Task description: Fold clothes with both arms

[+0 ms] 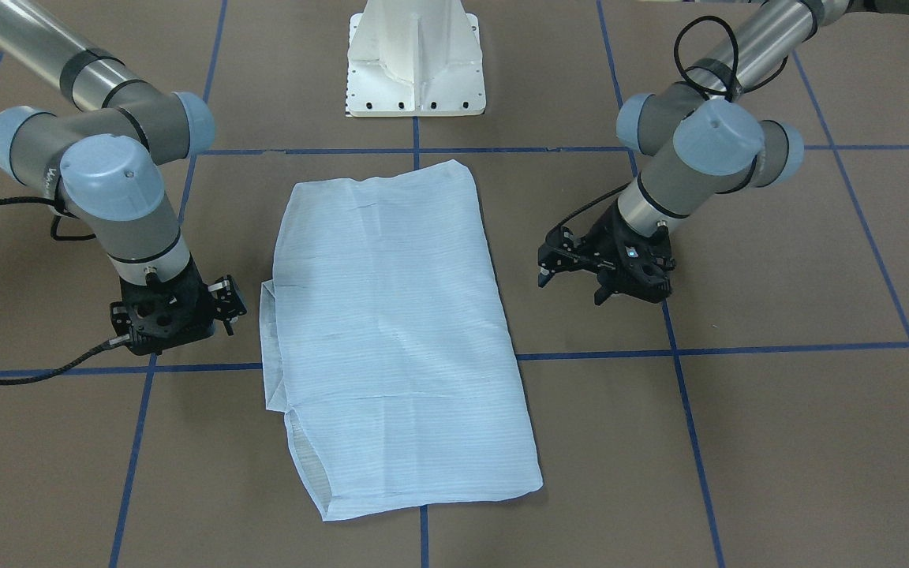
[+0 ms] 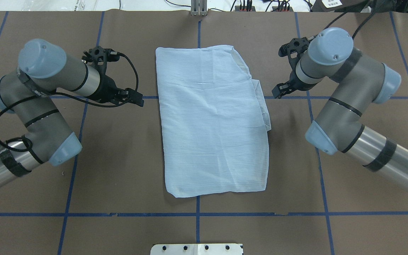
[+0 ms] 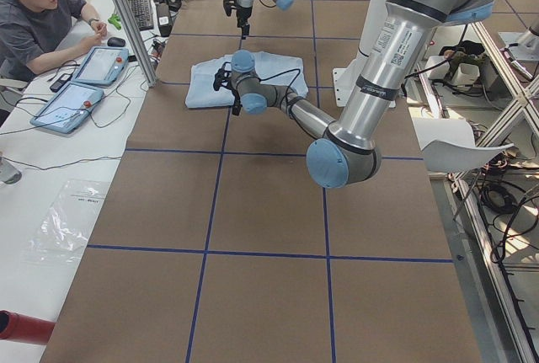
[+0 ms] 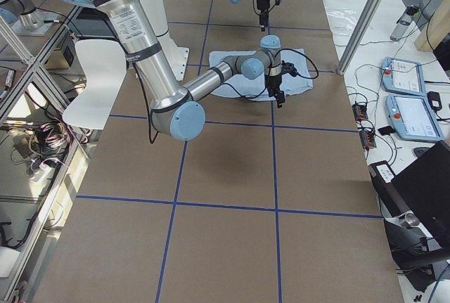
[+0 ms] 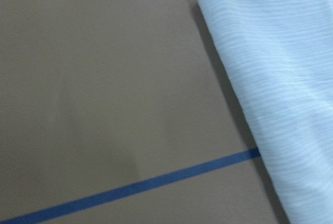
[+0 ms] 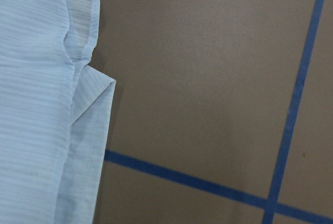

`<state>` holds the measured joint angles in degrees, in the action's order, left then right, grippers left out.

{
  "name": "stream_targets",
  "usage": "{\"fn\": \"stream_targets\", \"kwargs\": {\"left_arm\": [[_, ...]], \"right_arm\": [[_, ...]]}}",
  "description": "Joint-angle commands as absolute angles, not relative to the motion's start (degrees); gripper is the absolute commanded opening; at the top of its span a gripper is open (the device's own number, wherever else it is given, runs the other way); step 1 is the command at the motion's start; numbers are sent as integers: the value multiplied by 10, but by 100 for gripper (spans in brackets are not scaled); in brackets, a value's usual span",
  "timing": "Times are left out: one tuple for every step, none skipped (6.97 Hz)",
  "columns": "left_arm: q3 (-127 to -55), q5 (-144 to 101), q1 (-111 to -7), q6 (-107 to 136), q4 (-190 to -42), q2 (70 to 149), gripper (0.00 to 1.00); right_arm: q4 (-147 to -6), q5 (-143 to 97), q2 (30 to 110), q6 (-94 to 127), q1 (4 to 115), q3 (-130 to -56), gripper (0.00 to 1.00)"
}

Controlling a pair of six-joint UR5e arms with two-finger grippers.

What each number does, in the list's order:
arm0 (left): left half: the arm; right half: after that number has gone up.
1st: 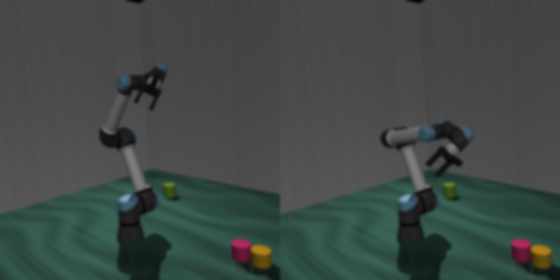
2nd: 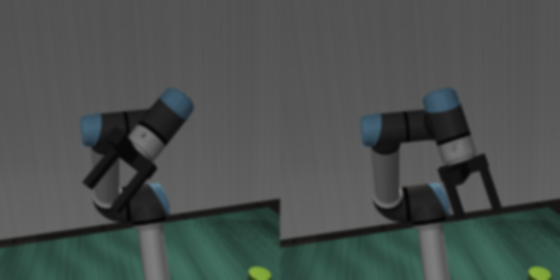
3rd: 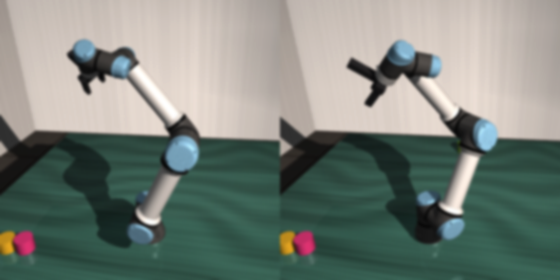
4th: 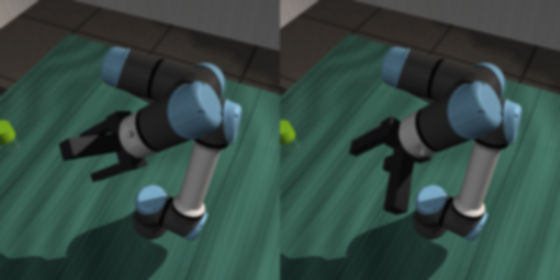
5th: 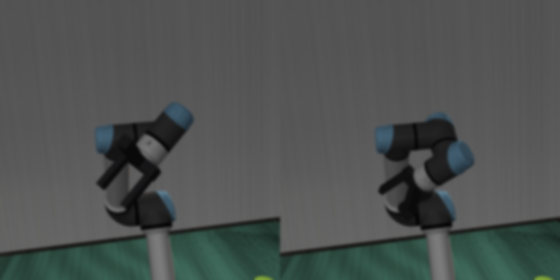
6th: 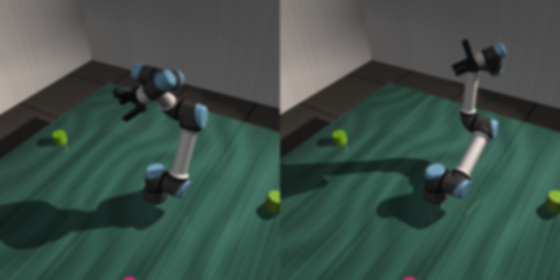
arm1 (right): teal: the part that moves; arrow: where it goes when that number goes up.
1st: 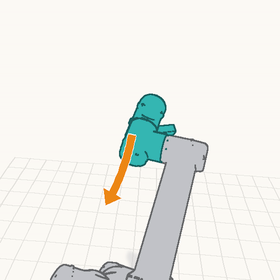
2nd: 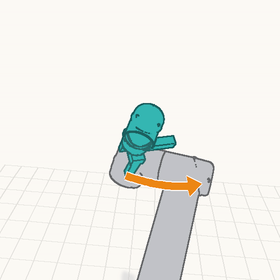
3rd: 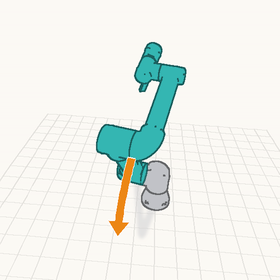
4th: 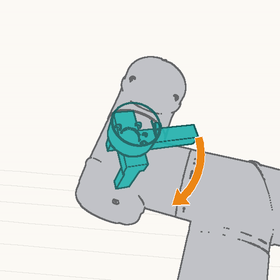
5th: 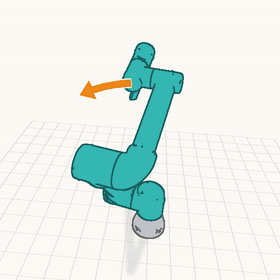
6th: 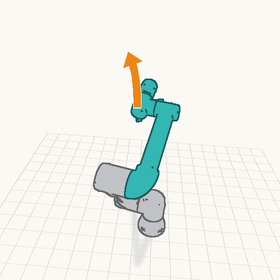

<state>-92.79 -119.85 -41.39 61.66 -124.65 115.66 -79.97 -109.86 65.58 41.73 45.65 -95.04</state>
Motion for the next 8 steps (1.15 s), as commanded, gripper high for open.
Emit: {"fn": "stream_targets", "kwargs": {"left_arm": [[-1039, -1159, -316, 756, -1203, 1129, 100], [-1074, -1109, -258, 802, -1130, 1132, 100], [-1078, -1067, -217, 829, -1102, 1133, 100], [-1074, -1040, -192, 853, -1102, 1130, 100], [-1070, -1030, -170, 884, -1103, 1132, 100], [-1068, -1029, -155, 909, -1103, 1135, 100], [-1067, -1027, -154, 917, -1103, 1136, 100], [-1065, -1007, -154, 932, -1104, 1139, 93]], "right_arm": [[-768, -1133, 748, 601, 441, -1070, 100], [-685, -1133, 789, 695, 419, -1089, 100], [-591, -1122, 822, 793, 391, -1088, 100], [-576, -1100, 830, 842, 373, -1093, 100], [-576, -1062, 830, 870, 345, -1094, 100], [-577, -1020, 829, 888, 314, -1095, 100], [-577, -1014, 829, 889, 309, -1095, 100], [-577, -1014, 829, 889, 309, -1095, 100]]}}
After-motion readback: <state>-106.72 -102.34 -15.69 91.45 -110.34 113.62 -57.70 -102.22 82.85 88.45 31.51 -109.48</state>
